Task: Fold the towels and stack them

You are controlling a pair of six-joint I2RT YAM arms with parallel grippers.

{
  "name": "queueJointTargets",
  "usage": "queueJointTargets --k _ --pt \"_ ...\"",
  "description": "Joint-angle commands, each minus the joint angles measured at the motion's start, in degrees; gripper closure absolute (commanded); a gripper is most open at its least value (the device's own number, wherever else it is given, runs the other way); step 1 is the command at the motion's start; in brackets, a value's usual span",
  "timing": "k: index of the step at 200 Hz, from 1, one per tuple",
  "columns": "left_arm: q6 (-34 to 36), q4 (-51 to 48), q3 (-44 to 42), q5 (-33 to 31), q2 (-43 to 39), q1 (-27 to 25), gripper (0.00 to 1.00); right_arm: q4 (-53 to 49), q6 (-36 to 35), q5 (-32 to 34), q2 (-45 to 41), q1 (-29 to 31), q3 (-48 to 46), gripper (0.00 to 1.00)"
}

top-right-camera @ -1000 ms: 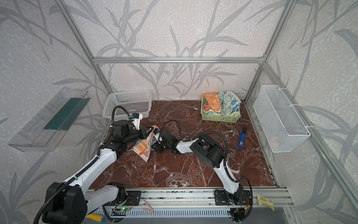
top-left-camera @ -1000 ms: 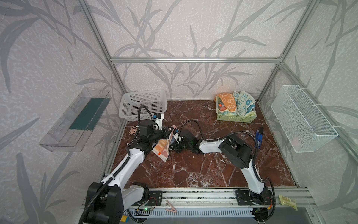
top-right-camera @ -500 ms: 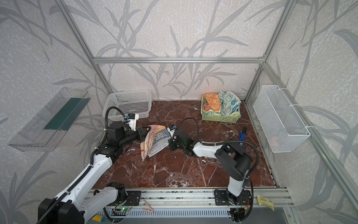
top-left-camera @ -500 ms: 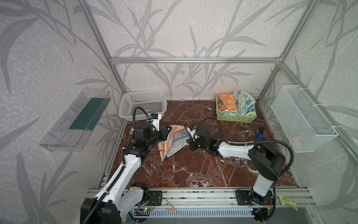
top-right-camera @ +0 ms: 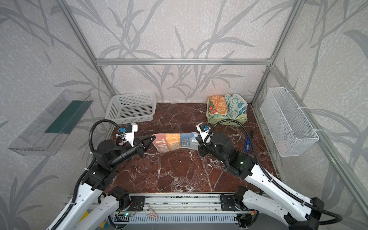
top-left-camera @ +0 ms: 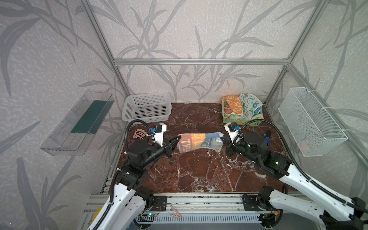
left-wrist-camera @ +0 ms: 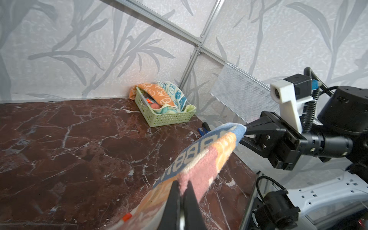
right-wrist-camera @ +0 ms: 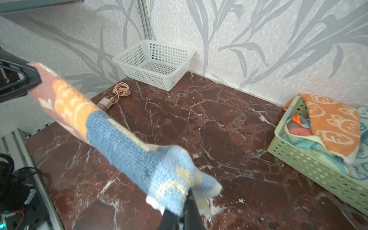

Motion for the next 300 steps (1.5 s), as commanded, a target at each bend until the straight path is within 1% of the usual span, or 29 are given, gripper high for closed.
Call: queueJointTargets --k 1,11,25,35,54,63,75,88,99,111,122,135,148,170,194,218,241,263,277,281,300 --pt "-3.0 -2.3 -3.1 -6.4 1.2 0.0 1.00 -13.4 -0.7 5.1 2.0 -1.0 2.4 1.00" --pt "-4.7 -1.8 -4.0 -8.4 3.2 0.1 1.00 -14.2 -1.3 2.6 5.1 -3.2 3.1 1.00" --pt "-5.9 -1.0 -4.0 -9.6 8.2 0.4 1.00 -14.3 -1.8 -5.7 11.9 -8.8 4.5 1.00" --pt "-6.1 -0.6 -3.1 -9.4 13.6 0.8 1.00 -13.5 -2.3 -11.8 17.9 -12.9 5.6 1.00" --pt "-5.3 0.3 -1.0 -10.2 24.5 2.1 1.00 -12.2 -5.1 -18.9 30.2 -17.8 9.0 1.00" --pt "-5.3 3.5 -1.0 -9.6 29.7 4.0 1.00 -12.2 -6.7 -21.0 36.3 -19.3 12.1 1.00" --pt "-6.7 10.5 -1.2 -6.6 36.5 7.4 1.00 -13.3 -9.4 -24.2 44.7 -21.0 17.5 1.00" --pt "-7.8 17.1 0.2 -2.9 43.6 10.1 1.00 -17.6 -11.7 -25.6 54.1 -22.2 26.0 1.00" --pt "-7.5 19.2 3.3 -1.1 49.3 11.2 1.00 -21.5 -13.1 -25.4 61.1 -22.3 33.5 1.00" --pt "-6.2 19.6 7.1 0.4 54.4 11.6 1.00 -23.7 -13.9 -24.3 66.2 -22.3 39.6 1.00" --pt "-5.6 19.6 10.1 1.8 58.0 11.9 1.00 -23.8 -14.1 -22.9 68.6 -22.3 42.6 1.00" --pt "-5.0 20.0 12.3 2.2 60.8 12.2 1.00 -21.5 -14.1 -21.1 69.4 -22.4 43.2 1.00" --pt "-4.3 20.0 13.0 1.7 61.8 12.3 1.00 -19.2 -14.4 -19.9 69.1 -22.5 42.3 1.00" --pt "-2.6 18.1 12.5 1.0 61.3 12.3 1.00 -15.5 -16.7 -20.2 66.1 -22.8 37.4 1.00" --pt "-1.8 17.0 9.0 -0.1 59.0 12.3 1.00 -11.8 -19.0 -20.6 61.1 -23.1 30.3 1.00" --pt "-1.9 17.4 4.4 -0.8 56.8 12.4 1.00 -13.8 -20.1 -19.8 59.1 -23.3 27.1 1.00" --pt "-2.6 18.3 0.1 -0.8 54.1 12.4 1.00 -15.2 -18.6 -20.2 55.6 -23.3 23.7 1.00" --pt "-2.8 18.1 -3.2 -1.7 50.8 12.4 1.00 -12.8 -16.5 -23.1 49.7 -23.2 17.8 1.00" --pt "-2.6 17.5 -4.5 -2.2 48.5 12.4 1.00 -11.9 -15.3 -24.7 47.6 -23.0 15.0 1.00" --pt "-2.6 17.3 -4.8 -2.4 47.9 12.4 1.00 -11.8 -15.1 -25.1 45.8 -23.0 14.4 1.00" --pt "-2.7 16.7 -5.9 -2.5 45.4 12.3 1.00 -11.7 -14.0 -26.2 44.1 -22.3 12.6 1.00"
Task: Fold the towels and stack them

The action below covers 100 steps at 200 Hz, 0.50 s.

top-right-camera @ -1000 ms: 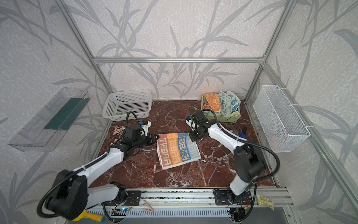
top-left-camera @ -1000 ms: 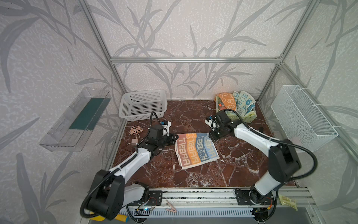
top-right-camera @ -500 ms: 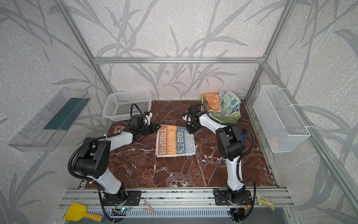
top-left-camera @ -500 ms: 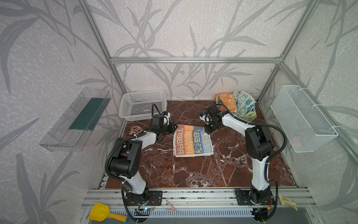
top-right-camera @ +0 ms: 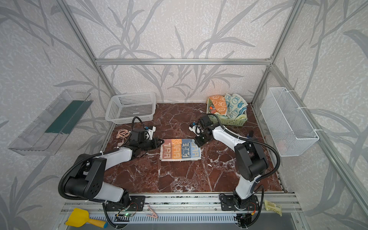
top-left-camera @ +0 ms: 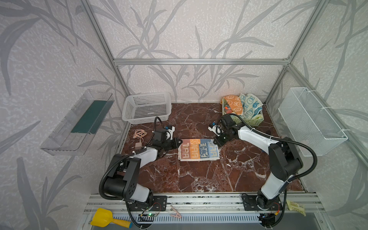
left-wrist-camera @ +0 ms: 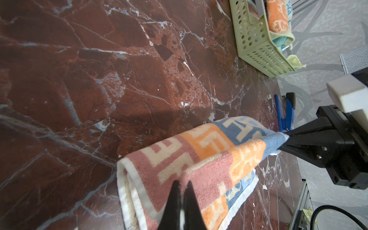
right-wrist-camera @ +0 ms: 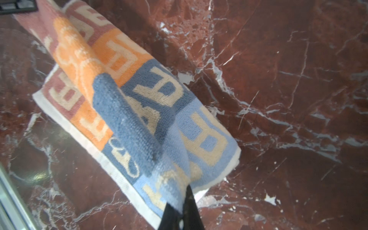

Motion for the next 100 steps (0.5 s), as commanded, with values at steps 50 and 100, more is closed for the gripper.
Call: queueJointTargets --k 50,100 --pt "-1.4 -1.1 -4.7 -4.9 -3.7 0.4 1.00 -0.9 3.9 1.3 -3.7 1.5 -6.2 1.00" --pt "-4.0 2.2 -8.8 -4.7 -3.9 -0.7 1.00 -2.2 3.2 2.5 -4.9 1.5 -7.9 1.00"
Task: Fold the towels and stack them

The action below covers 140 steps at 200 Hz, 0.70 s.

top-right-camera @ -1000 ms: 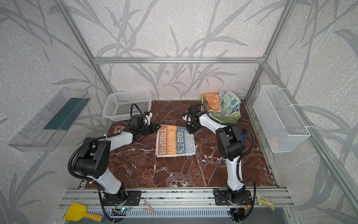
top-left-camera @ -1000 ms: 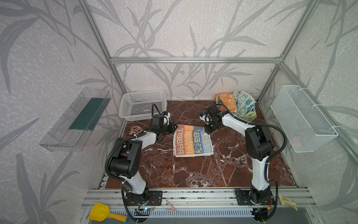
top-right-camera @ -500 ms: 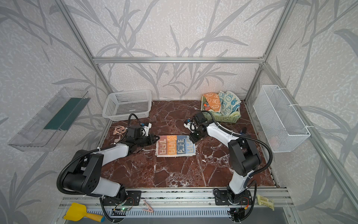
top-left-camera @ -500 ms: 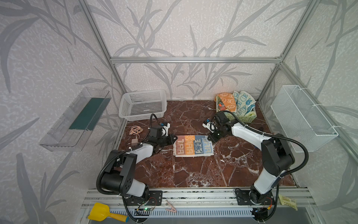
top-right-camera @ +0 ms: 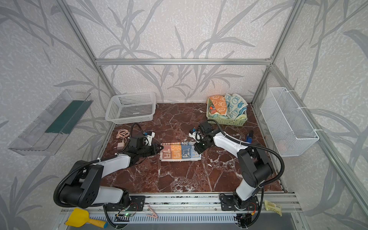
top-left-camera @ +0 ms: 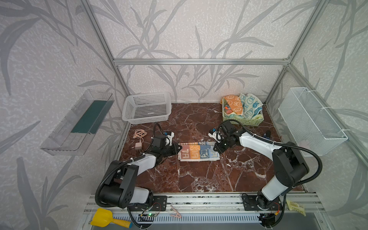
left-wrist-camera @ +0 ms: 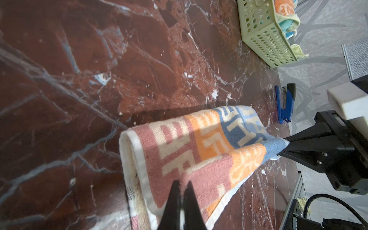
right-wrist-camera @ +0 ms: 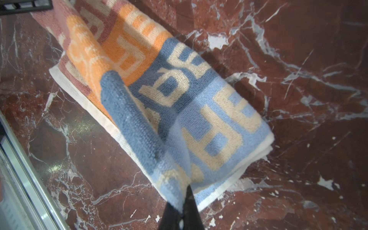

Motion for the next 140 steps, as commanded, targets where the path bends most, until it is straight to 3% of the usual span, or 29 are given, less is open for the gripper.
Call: queueJointTargets --k 1,57,67,82,96,140 --pt "-1.2 0.8 -1.4 -4.8 -0.5 0.7 1.00 -4.4 0.3 3.9 -1.9 -1.0 -0.5 1.00" --pt "-0.3 -2.6 -1.9 -4.4 -2.5 0.6 1.00 -10.2 -2.1 5.2 -1.3 0.9 1.5 0.90" --pt "-0.7 -2.5 -2.7 -4.2 -3.6 0.6 0.92 -11.1 -2.2 5.8 -1.6 1.4 1.4 0.83" --pt "-1.6 -2.5 -3.8 -2.5 -5.1 0.7 0.71 -12.5 -1.9 6.1 -2.6 1.9 1.4 0.63" --pt "-1.7 -5.8 -3.8 -1.9 -7.8 0.6 0.58 -14.0 -1.4 5.0 -4.3 1.9 1.8 0.55" --pt "-0.7 -13.5 -3.4 -7.9 -20.9 0.7 0.54 -12.8 0.9 4.1 -9.7 1.9 3.9 0.53"
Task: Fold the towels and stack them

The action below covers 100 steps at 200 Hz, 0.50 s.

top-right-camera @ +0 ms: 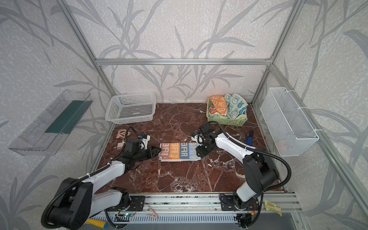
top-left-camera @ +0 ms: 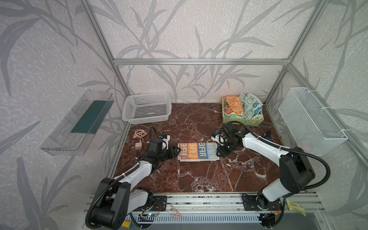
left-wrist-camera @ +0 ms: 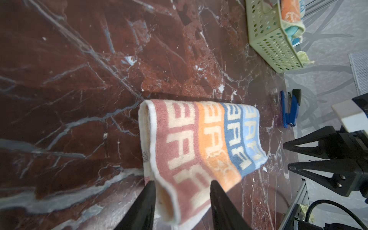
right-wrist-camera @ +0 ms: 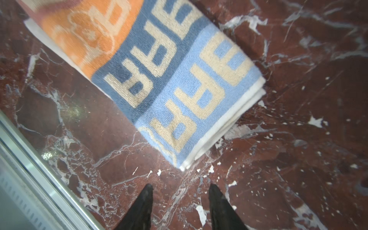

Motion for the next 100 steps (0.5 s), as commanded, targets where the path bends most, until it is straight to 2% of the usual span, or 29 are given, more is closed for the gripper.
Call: queueJointTargets --k 1,24,48,80,100 --pt "0.7 -4.6 0.3 -4.6 -5.7 0.1 0.54 -0.6 1.8 0.0 -3.2 0.2 2.9 0.53" --pt "1.5 -5.4 2.4 -6.2 -6.5 0.0 0.60 2.7 4.1 -0.5 -0.7 0.2 4.2 0.53" --pt "-1.5 -5.6 6.1 -6.2 0.3 -0.1 0.61 3.4 7.7 -4.4 5.0 0.5 7.6 0.53" --pt "-5.1 -9.6 13.1 -2.1 12.6 0.1 0.46 6.1 12.2 -4.0 11.2 4.6 9.6 0.54" --pt "-4.1 -15.1 17.5 1.7 19.1 0.6 0.43 7.6 13.5 -3.2 15.3 8.2 11.1 0.54"
